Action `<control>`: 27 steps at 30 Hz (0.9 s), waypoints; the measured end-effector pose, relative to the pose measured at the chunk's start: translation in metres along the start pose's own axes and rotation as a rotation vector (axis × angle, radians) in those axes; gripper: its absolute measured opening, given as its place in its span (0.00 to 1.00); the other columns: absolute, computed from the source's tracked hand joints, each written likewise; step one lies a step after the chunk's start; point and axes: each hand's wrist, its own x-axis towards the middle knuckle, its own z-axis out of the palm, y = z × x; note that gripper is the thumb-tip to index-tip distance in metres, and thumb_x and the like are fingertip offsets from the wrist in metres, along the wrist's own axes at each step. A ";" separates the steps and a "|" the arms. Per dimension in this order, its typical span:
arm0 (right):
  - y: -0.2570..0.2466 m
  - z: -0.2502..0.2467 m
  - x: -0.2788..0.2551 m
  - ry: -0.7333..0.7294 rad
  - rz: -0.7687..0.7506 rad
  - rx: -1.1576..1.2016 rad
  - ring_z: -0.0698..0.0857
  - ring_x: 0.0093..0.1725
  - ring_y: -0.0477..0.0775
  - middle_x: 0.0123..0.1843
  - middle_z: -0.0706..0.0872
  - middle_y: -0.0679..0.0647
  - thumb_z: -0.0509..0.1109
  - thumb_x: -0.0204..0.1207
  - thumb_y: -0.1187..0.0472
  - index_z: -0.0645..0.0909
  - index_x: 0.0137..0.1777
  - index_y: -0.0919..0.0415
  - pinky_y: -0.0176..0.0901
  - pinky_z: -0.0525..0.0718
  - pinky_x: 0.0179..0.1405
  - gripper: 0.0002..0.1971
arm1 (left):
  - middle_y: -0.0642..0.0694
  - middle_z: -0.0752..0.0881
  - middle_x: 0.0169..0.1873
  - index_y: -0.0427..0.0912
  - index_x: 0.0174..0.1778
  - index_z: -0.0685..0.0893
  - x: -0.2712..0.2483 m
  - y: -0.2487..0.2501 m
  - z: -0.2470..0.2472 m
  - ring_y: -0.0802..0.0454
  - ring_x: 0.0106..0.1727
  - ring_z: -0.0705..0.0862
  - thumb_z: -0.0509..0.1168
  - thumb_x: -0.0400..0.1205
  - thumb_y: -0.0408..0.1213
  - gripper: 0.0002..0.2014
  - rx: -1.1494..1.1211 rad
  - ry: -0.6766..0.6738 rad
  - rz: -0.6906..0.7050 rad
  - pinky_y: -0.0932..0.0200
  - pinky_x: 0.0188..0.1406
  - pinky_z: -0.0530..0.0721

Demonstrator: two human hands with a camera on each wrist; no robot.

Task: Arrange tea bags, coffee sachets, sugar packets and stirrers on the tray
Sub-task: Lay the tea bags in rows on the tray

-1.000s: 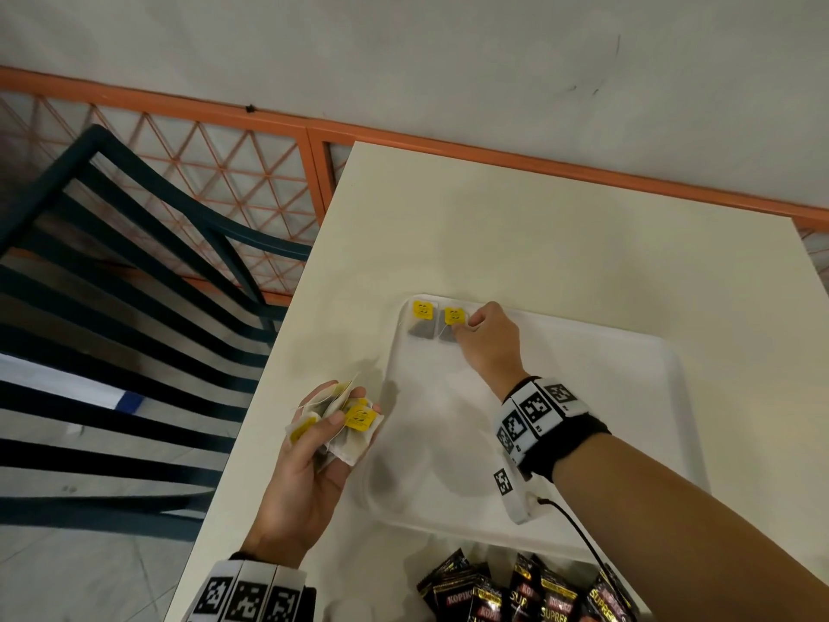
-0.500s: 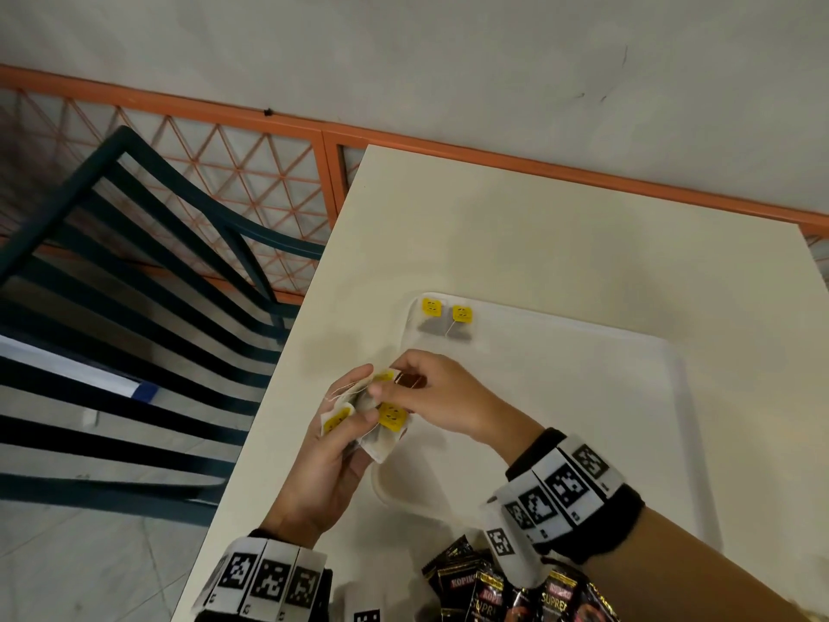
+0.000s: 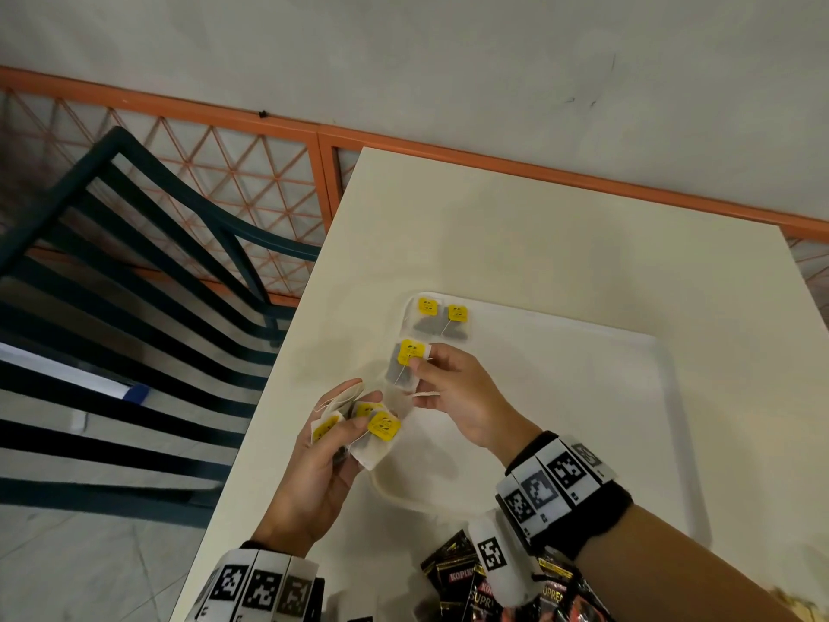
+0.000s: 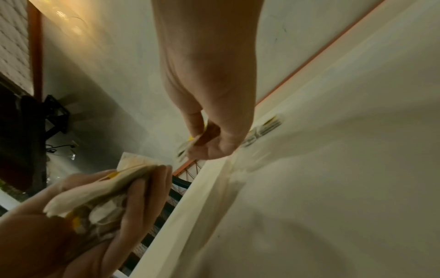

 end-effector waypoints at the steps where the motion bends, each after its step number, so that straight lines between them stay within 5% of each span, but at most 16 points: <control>1: 0.003 -0.002 0.004 0.059 0.007 -0.027 0.82 0.29 0.45 0.35 0.82 0.52 0.66 0.79 0.65 0.80 0.53 0.64 0.34 0.81 0.31 0.06 | 0.42 0.89 0.54 0.45 0.62 0.80 0.000 0.000 -0.002 0.47 0.52 0.89 0.82 0.54 0.43 0.38 -0.001 0.010 -0.004 0.59 0.40 0.88; 4: 0.009 -0.008 0.017 0.223 0.024 -0.130 0.80 0.30 0.48 0.36 0.82 0.55 0.70 0.76 0.66 0.80 0.52 0.65 0.29 0.78 0.23 0.07 | 0.42 0.88 0.56 0.46 0.63 0.79 0.000 0.001 -0.008 0.46 0.54 0.87 0.68 0.68 0.34 0.25 -0.022 0.026 0.000 0.59 0.41 0.89; 6: 0.011 -0.010 0.027 0.288 0.020 -0.183 0.80 0.29 0.49 0.37 0.82 0.57 0.73 0.73 0.66 0.80 0.47 0.64 0.29 0.77 0.21 0.06 | 0.43 0.88 0.56 0.45 0.64 0.79 0.001 0.002 -0.009 0.48 0.52 0.87 0.63 0.69 0.31 0.24 -0.025 0.024 -0.001 0.61 0.39 0.88; 9: 0.012 -0.008 0.041 0.334 -0.011 -0.238 0.78 0.24 0.47 0.32 0.82 0.55 0.75 0.71 0.67 0.76 0.37 0.59 0.29 0.78 0.19 0.09 | 0.42 0.87 0.56 0.44 0.64 0.79 0.001 0.004 -0.010 0.48 0.51 0.87 0.63 0.70 0.30 0.24 -0.035 0.032 0.003 0.61 0.39 0.88; 12: 0.015 -0.007 0.050 0.392 -0.079 -0.303 0.78 0.18 0.42 0.32 0.81 0.56 0.76 0.69 0.67 0.71 0.36 0.56 0.30 0.79 0.19 0.14 | 0.41 0.87 0.58 0.45 0.63 0.79 0.002 0.003 -0.012 0.46 0.53 0.86 0.64 0.69 0.32 0.24 -0.027 0.046 0.004 0.60 0.41 0.88; 14: 0.017 -0.007 0.052 0.413 -0.143 -0.463 0.81 0.27 0.46 0.36 0.82 0.57 0.76 0.71 0.62 0.71 0.42 0.58 0.31 0.76 0.24 0.13 | 0.42 0.87 0.58 0.46 0.62 0.80 0.002 0.003 -0.013 0.46 0.54 0.87 0.74 0.64 0.38 0.28 -0.012 0.046 0.004 0.60 0.42 0.88; 16: 0.018 -0.009 0.048 0.412 -0.217 -0.671 0.80 0.39 0.53 0.41 0.81 0.57 0.73 0.73 0.57 0.73 0.50 0.61 0.36 0.74 0.33 0.13 | 0.43 0.88 0.57 0.47 0.62 0.81 0.002 0.003 -0.015 0.46 0.54 0.88 0.81 0.56 0.45 0.36 0.012 0.048 0.007 0.59 0.43 0.88; 19: 0.023 -0.010 0.039 0.355 -0.461 -0.979 0.79 0.53 0.61 0.53 0.82 0.60 0.70 0.74 0.61 0.79 0.54 0.64 0.50 0.79 0.49 0.11 | 0.41 0.87 0.57 0.45 0.62 0.80 0.004 0.003 -0.018 0.43 0.56 0.85 0.67 0.69 0.34 0.23 -0.030 0.062 0.019 0.59 0.44 0.89; 23: 0.035 -0.009 0.032 0.157 -0.628 -1.239 0.82 0.48 0.66 0.47 0.86 0.60 0.69 0.70 0.65 0.85 0.49 0.63 0.59 0.84 0.47 0.09 | 0.41 0.87 0.56 0.45 0.63 0.80 0.005 0.002 -0.015 0.43 0.56 0.85 0.63 0.71 0.31 0.23 -0.026 0.058 0.018 0.57 0.47 0.87; 27: 0.034 -0.012 0.029 0.177 -0.627 -1.247 0.82 0.47 0.68 0.46 0.86 0.62 0.65 0.74 0.66 0.85 0.52 0.65 0.56 0.83 0.48 0.10 | 0.42 0.88 0.54 0.44 0.63 0.80 0.006 0.001 -0.012 0.47 0.53 0.87 0.62 0.72 0.29 0.22 -0.019 0.052 0.015 0.59 0.44 0.88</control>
